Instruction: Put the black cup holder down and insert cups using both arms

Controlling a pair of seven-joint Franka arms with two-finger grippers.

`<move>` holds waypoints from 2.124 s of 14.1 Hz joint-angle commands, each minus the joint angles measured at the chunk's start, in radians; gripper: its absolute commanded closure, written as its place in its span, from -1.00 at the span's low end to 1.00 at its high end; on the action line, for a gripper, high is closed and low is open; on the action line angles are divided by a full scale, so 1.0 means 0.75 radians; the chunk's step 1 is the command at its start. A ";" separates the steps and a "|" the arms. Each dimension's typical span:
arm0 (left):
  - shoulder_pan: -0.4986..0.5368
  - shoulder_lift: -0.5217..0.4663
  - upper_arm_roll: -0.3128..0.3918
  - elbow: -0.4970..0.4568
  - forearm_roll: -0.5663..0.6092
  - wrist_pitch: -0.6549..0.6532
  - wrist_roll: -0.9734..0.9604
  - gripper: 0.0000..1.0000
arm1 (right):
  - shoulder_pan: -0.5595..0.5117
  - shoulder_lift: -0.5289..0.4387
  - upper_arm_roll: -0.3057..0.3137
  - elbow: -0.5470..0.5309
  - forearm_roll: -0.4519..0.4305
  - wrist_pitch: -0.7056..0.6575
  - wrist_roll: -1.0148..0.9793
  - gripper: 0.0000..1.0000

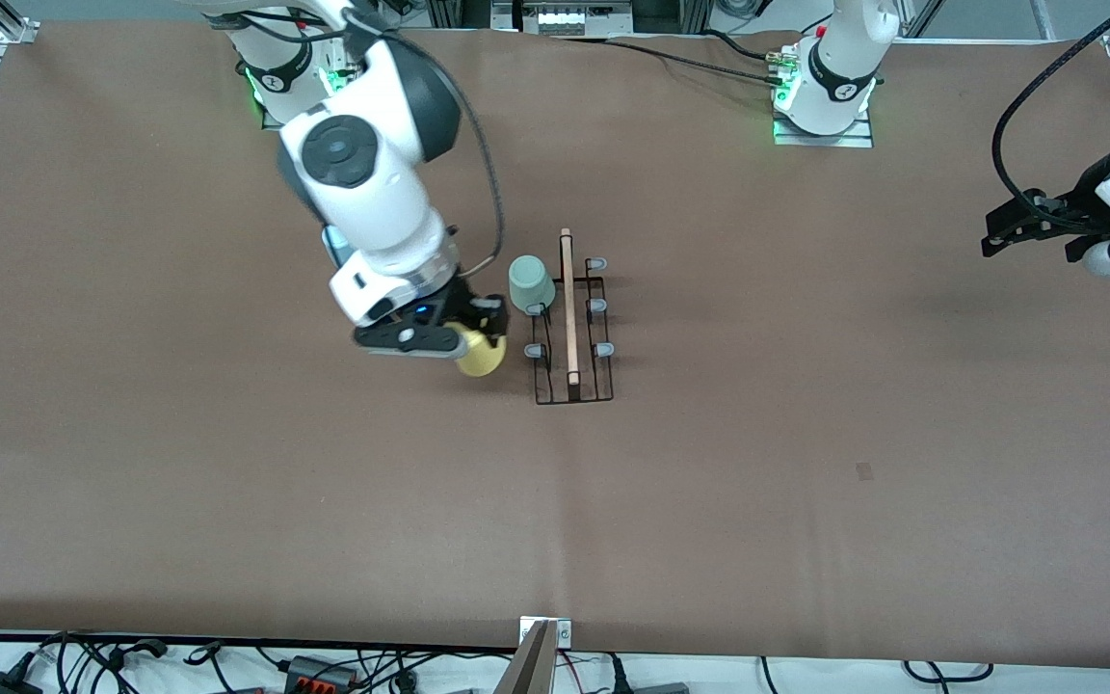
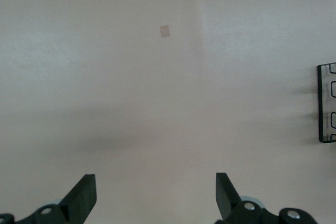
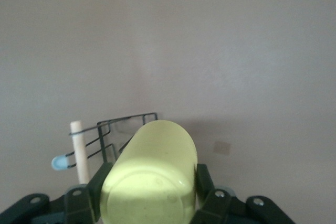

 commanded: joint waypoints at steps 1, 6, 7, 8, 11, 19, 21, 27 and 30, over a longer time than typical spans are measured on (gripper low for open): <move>-0.007 0.004 -0.005 0.031 0.015 -0.042 0.006 -1.00 | 0.077 0.081 -0.014 0.050 -0.100 0.057 0.098 1.00; -0.005 0.002 -0.054 0.033 0.013 -0.042 -0.009 -1.00 | 0.129 0.153 -0.014 0.048 -0.198 0.135 0.143 1.00; -0.005 0.002 -0.056 0.033 0.013 -0.040 -0.011 -1.00 | 0.131 0.167 -0.014 0.048 -0.201 0.137 0.153 0.99; -0.005 0.002 -0.056 0.035 0.013 -0.040 -0.011 -1.00 | 0.153 0.178 -0.014 0.048 -0.205 0.149 0.157 0.99; 0.007 0.002 -0.054 0.033 0.011 -0.044 -0.007 -1.00 | 0.167 0.208 -0.014 0.044 -0.270 0.158 0.198 0.84; 0.014 0.002 -0.052 0.033 0.011 -0.052 -0.005 -1.00 | 0.137 0.206 -0.014 0.044 -0.264 0.194 0.170 -1.00; 0.014 0.002 -0.052 0.033 0.011 -0.052 -0.003 -1.00 | 0.078 0.139 -0.014 0.028 -0.260 0.178 0.166 -1.00; 0.012 -0.001 -0.054 0.033 0.011 -0.054 -0.007 -1.00 | -0.204 -0.184 -0.004 -0.032 -0.246 -0.271 -0.204 -1.00; 0.014 -0.007 -0.054 0.046 0.011 -0.060 -0.011 -1.00 | -0.431 -0.325 -0.006 -0.034 -0.076 -0.447 -0.492 -1.00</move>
